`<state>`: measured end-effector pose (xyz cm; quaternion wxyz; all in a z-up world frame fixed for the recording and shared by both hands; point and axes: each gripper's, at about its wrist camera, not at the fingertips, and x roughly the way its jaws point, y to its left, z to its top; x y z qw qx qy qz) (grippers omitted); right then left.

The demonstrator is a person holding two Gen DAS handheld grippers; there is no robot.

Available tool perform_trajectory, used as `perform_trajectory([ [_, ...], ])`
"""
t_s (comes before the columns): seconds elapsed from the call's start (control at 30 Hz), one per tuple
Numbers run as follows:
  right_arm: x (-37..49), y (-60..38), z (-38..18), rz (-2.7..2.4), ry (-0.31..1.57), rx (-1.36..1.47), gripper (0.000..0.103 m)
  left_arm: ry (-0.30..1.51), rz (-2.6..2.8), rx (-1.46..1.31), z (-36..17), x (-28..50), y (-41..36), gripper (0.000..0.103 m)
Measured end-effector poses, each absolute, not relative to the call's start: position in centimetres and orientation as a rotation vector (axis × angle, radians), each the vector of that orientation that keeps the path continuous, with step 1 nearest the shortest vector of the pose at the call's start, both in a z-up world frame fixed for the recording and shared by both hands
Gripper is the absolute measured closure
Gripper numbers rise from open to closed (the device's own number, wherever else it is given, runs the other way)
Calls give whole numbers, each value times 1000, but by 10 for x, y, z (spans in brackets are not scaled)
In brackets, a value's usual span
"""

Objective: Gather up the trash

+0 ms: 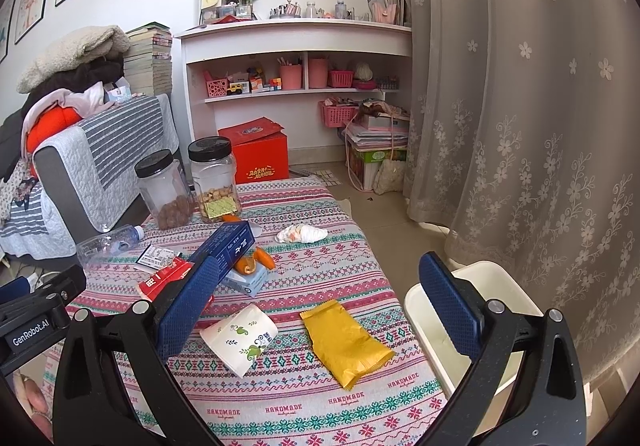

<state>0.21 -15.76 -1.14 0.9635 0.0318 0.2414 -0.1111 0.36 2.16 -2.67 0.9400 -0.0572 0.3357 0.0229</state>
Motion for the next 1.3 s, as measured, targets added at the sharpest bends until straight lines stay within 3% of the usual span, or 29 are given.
perform_trajectory([
  [0.43,16,-166,-29,-209,653,109,7,779,75,-100,-34,16,20,7],
  [0.8,46,-174,-35,-60,939,185,7,1078,128,-1,-79,70,63,7],
  [0.93,71,-176,-16,-8,967,232,7,935,89,48,-26,119,82,7],
  [1.03,90,-177,-16,19,981,265,7,918,13,259,-1,175,78,7],
  [1.17,108,-183,-47,-10,1043,271,7,1134,-26,478,-37,254,83,7],
  [1.3,116,-192,-60,-4,1090,303,7,1320,26,516,-98,313,102,7],
])
